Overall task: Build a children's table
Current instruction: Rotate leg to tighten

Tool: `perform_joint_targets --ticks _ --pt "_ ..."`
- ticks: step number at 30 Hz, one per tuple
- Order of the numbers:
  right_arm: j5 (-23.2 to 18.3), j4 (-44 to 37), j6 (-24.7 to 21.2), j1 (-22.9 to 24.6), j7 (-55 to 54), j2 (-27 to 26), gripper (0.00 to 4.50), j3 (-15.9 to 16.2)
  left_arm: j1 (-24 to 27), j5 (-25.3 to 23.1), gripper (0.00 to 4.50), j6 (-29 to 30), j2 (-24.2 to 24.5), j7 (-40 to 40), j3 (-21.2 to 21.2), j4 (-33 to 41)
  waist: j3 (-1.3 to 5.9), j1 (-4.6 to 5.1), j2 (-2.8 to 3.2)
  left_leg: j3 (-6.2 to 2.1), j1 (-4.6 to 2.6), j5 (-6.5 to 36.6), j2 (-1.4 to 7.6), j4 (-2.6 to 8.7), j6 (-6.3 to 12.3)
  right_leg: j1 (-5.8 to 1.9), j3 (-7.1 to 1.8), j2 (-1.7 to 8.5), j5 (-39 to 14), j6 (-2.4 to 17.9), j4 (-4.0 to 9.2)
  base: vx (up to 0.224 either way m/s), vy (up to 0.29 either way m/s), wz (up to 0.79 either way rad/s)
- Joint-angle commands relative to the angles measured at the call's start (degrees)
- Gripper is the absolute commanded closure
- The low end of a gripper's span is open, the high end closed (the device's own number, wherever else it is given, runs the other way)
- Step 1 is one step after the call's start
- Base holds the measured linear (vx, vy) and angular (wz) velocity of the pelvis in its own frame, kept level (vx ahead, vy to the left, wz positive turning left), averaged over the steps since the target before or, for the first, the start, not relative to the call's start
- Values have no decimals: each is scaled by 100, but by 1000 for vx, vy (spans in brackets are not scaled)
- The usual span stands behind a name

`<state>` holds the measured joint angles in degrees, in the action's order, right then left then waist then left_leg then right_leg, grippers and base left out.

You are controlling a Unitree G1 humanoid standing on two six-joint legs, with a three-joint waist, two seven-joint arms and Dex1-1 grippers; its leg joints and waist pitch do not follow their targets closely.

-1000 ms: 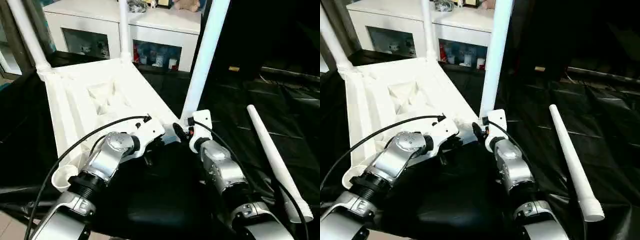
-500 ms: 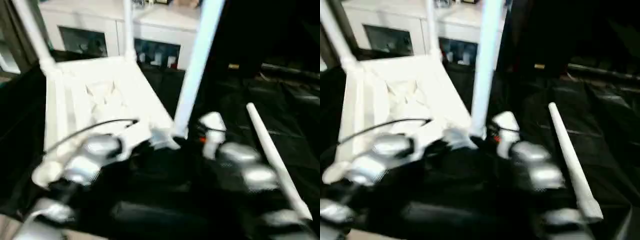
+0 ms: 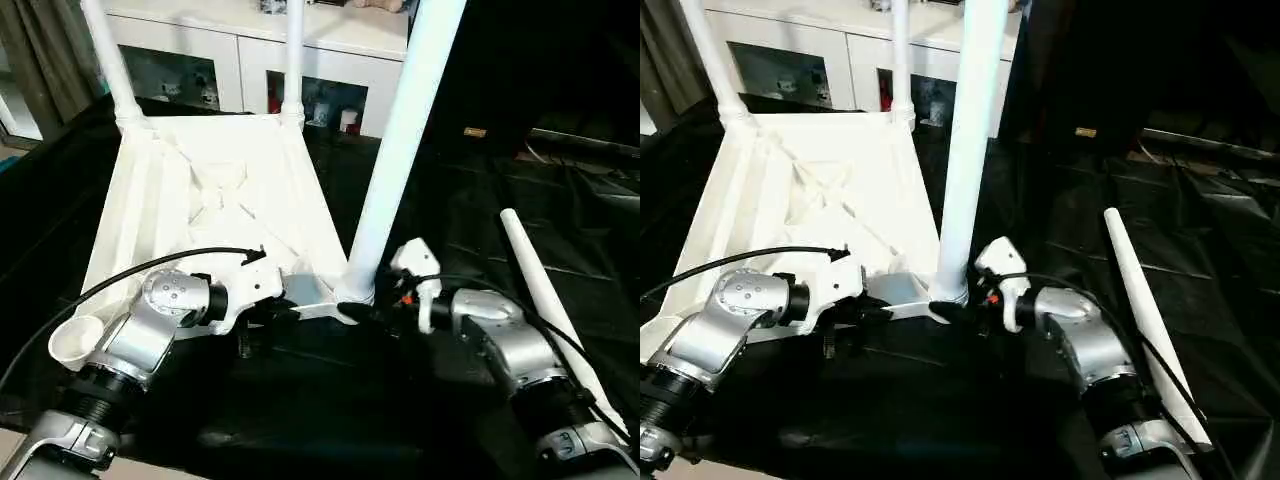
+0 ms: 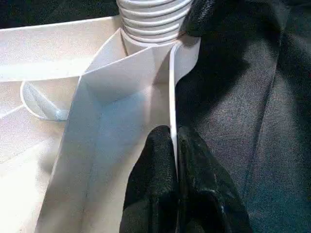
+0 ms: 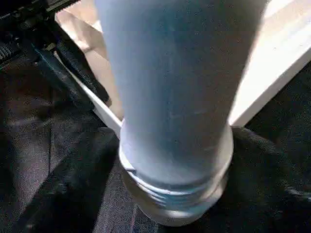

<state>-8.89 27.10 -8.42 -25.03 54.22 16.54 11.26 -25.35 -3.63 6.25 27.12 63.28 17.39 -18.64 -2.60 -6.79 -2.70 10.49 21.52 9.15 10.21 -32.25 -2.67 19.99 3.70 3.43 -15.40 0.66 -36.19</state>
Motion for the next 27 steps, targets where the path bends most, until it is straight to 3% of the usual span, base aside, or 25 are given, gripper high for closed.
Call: perform_joint_targets --ticks 1,7,17,18,19,20,21,22,23,26,27 --pt "21 -6 41 -78 36 43 116 9 139 91 450 -45 -75 146 225 7 302 -1 -15 -134 -117 641 386 303 351 -141 -313 570 366 1220 385 0 0 0" --pt "8 38 84 -99 40 6 163 -41 148 68 450 -65 -54 163 204 -3 308 0 -23 -131 -110 546 375 286 418 -149 -308 562 556 1237 367 0 0 0" --pt "15 266 102 -31 -319 -147 176 -172 68 -91 450 120 -168 -223 147 -184 314 10 -21 -124 -111 528 378 276 423 -145 -310 562 615 1281 349 0 0 0" --pt "178 713 156 -91 -1277 -422 177 -380 -129 -207 450 381 -464 -832 19 -518 288 22 -22 -129 -134 695 385 308 315 -118 -306 576 276 1299 390 0 0 0" --pt "178 713 156 -91 -1277 -422 177 -380 -129 -207 450 381 -464 -832 19 -518 264 34 -18 -127 -146 827 380 327 240 -99 -311 578 19 1291 424 0 0 0" --pt "263 1012 208 -152 -2098 -672 177 -574 -281 -264 450 513 -699 -1246 -57 -761 260 41 -18 -143 -142 967 381 340 154 -113 -309 595 -260 1276 441 0 0 0" --pt "211 1174 159 -207 -2721 -911 178 -781 -390 -312 450 599 -866 -1500 -71 -942 241 73 -20 -149 -177 1290 390 382 -99 -84 -327 614 -920 1180 498 0 0 0" --pt "211 1174 159 -207 -2721 -911 178 -781 -390 -312 450 599 -866 -1500 -71 -942 241 73 -20 -149 -177 1290 390 382 -99 -84 -327 614 -920 1180 498 -51 8 -5" --pt "156 1354 133 -272 -3543 -1286 178 -1013 -573 -413 450 743 -1149 -1951 -84 -1236 243 89 -23 -168 -165 1499 387 402 -211 -82 -336 640 -1387 1026 541 0 0 0" --pt "239 1450 153 -334 -4025 -1578 178 -1003 -716 -459 450 841 -1400 -2273 -95 -1446 247 77 -3 -166 -202 1573 391 401 -236 -30 -358 636 -1418 909 573 0 0 0" --pt "411 1516 214 -392 -4288 -1684 178 -902 -764 -500 450 849 -1497 -2336 -50 -1504 256 73 -9 -168 -181 1501 390 404 -216 -49 -359 636 -1270 891 560 0 0 0"
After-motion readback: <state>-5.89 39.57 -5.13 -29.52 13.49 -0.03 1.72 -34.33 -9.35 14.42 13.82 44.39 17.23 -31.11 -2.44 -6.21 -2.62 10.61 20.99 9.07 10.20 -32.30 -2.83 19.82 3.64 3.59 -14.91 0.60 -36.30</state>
